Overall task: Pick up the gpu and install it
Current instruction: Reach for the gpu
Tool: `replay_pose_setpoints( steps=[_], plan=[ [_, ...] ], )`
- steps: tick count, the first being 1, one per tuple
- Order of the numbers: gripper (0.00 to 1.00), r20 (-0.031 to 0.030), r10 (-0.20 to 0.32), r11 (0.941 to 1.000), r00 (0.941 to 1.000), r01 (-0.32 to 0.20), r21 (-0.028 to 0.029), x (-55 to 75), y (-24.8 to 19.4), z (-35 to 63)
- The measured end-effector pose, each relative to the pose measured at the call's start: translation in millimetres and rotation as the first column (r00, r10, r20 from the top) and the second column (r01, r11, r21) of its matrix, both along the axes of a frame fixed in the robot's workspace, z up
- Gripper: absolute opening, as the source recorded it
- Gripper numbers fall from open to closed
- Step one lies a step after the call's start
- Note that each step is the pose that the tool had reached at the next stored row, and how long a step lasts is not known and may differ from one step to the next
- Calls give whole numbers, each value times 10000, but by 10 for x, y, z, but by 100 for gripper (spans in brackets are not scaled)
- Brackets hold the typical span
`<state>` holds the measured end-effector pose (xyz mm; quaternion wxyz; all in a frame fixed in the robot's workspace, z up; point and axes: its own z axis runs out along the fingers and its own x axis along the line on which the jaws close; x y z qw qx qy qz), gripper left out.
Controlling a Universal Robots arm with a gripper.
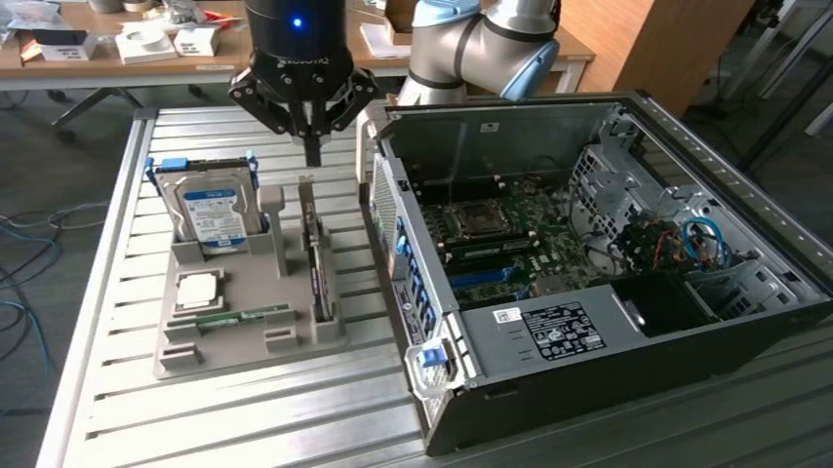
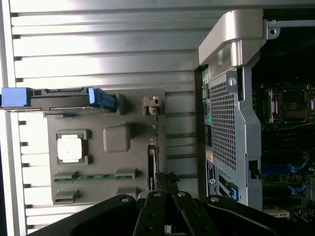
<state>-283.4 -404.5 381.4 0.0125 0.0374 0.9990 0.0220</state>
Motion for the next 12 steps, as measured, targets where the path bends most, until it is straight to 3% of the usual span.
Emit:
replay_pose_setpoints(
  steps=[4, 12],
  plan=[
    [11, 0, 1, 10000, 10000, -1, 0, 0, -71, 0],
    [11, 1, 0, 10000, 10000, 0, 1, -22, -168, -3]
  ],
)
